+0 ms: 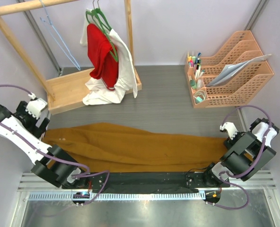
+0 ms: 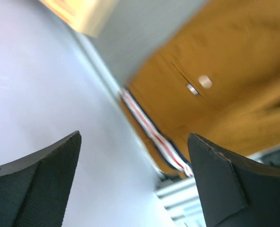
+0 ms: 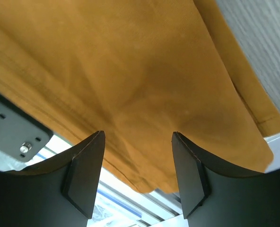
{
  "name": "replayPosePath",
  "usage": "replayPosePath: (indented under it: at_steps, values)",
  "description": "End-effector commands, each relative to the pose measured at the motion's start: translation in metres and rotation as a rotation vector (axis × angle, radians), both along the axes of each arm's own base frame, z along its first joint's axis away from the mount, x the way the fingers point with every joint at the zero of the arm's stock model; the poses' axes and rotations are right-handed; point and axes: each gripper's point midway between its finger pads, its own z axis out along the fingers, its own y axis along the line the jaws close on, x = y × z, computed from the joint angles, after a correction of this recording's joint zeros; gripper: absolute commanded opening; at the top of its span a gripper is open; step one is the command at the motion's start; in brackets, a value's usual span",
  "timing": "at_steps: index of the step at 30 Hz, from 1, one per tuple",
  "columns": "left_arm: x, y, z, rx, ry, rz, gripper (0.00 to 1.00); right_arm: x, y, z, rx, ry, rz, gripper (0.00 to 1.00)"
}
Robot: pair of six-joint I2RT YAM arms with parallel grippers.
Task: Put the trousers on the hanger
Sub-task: Fold the trousers
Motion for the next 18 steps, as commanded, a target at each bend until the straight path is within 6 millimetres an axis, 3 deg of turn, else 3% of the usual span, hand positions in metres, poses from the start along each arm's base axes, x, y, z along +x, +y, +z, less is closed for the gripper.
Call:
replayPosePath:
  at_steps: [1,5,7,11,12,14,15,17,18]
  values:
    - [-0.017,-0.075,0.030,-0.293,-0.029,0.027,0.96,0.003,-0.020,-0.009,-0.108,0.007,-0.060,0.64]
    - [-0.022,-0.085,0.031,-0.273,-0.051,0.015,1.00,0.006,-0.029,-0.012,-0.123,0.019,-0.087,0.64]
    - [-0.028,-0.088,0.015,-0.290,-0.003,0.015,1.00,0.008,-0.031,-0.012,-0.122,0.024,-0.095,0.64]
    - [-0.036,-0.063,-0.039,-0.194,0.204,0.089,0.90,0.011,-0.037,-0.016,-0.137,0.028,-0.104,0.64]
    - [-0.042,-0.063,-0.058,-0.197,0.275,0.104,0.83,0.009,-0.038,-0.018,-0.144,0.037,-0.105,0.64]
    - [-0.038,-0.058,-0.078,-0.135,0.338,0.107,0.80,0.010,-0.039,-0.022,-0.159,0.039,-0.107,0.64]
    - [-0.049,-0.055,-0.096,-0.100,0.419,0.123,0.77,0.010,-0.040,-0.024,-0.166,0.045,-0.109,0.64]
    - [-0.045,-0.050,-0.115,-0.040,0.469,0.117,0.71,0.011,-0.041,-0.029,-0.187,0.053,-0.113,0.64]
    - [-0.054,-0.048,-0.128,-0.024,0.529,0.137,0.68,0.012,-0.041,-0.031,-0.190,0.056,-0.119,0.64]
